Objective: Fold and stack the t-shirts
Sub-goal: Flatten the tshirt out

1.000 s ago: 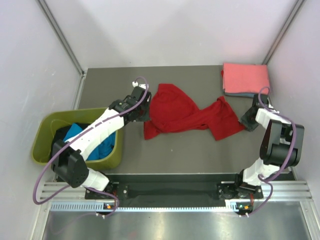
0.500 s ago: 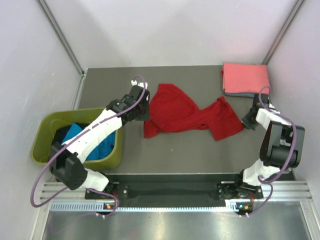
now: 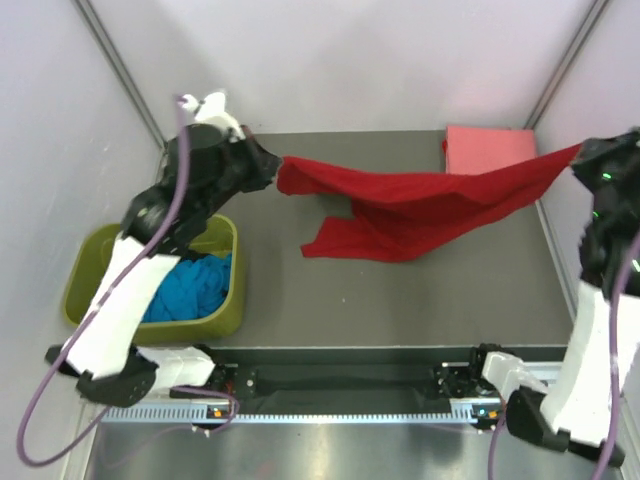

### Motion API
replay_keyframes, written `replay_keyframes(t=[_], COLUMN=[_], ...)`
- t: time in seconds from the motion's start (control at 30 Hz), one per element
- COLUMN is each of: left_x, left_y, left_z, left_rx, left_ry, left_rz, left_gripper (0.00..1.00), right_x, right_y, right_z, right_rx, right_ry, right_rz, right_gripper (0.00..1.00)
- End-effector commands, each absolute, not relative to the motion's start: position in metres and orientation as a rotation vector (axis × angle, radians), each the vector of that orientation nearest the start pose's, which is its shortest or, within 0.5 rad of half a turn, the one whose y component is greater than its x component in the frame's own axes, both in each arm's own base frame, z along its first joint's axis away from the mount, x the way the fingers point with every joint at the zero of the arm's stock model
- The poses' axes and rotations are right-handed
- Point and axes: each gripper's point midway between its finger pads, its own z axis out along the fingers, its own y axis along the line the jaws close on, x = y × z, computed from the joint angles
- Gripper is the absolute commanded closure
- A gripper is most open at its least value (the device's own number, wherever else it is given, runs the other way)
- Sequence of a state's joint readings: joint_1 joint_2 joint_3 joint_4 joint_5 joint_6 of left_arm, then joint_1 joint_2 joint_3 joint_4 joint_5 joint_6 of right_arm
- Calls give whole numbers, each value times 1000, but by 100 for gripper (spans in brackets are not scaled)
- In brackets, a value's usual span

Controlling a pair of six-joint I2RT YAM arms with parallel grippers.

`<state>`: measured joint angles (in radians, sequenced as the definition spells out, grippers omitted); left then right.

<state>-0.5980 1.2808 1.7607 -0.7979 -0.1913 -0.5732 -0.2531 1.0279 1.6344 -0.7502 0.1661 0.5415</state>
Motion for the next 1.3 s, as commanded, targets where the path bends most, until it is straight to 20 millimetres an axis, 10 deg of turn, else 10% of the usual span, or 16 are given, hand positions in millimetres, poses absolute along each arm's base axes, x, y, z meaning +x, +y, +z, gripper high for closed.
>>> replay_keyframes(t=[0.0, 0.2, 0.37, 0.6, 0.73, 0.87, 0.97, 1.1, 1.27], left_x=[250, 181, 166, 246, 324, 392, 439, 459, 417], left_y=[-188, -164, -159, -175, -175, -165, -144, -139, -153], left_z=[484, 531, 550, 483, 437, 451, 482, 543, 600], left_rx=[-119, -114, -87, -121, -187, -243, -342, -363, -241], left_ry=[1797, 1651, 1626, 1787, 1834, 1734, 1596, 1456, 1330], left_rz=[-878, -1086, -1107, -813, -518, -437, -407, -622, -799], left_gripper=[100, 100, 100, 100, 100, 100, 100, 100, 100], right_x=[207, 103, 101, 216, 298, 395, 444, 454, 390], right_y=[-74, -58, -48, -41, -47, -50, -60, -73, -100], right_z=[507, 574, 583, 539, 512, 506, 541, 612, 677], right_rx=[764, 690, 636, 554, 537, 512, 497, 460, 435], right_ry=[1441, 1191, 1191, 1398, 1452, 1486, 1429, 1244, 1040], right_rz=[13, -24, 21, 150, 225, 341, 361, 371, 363], right_gripper=[100, 100, 100, 100, 100, 100, 100, 100, 100])
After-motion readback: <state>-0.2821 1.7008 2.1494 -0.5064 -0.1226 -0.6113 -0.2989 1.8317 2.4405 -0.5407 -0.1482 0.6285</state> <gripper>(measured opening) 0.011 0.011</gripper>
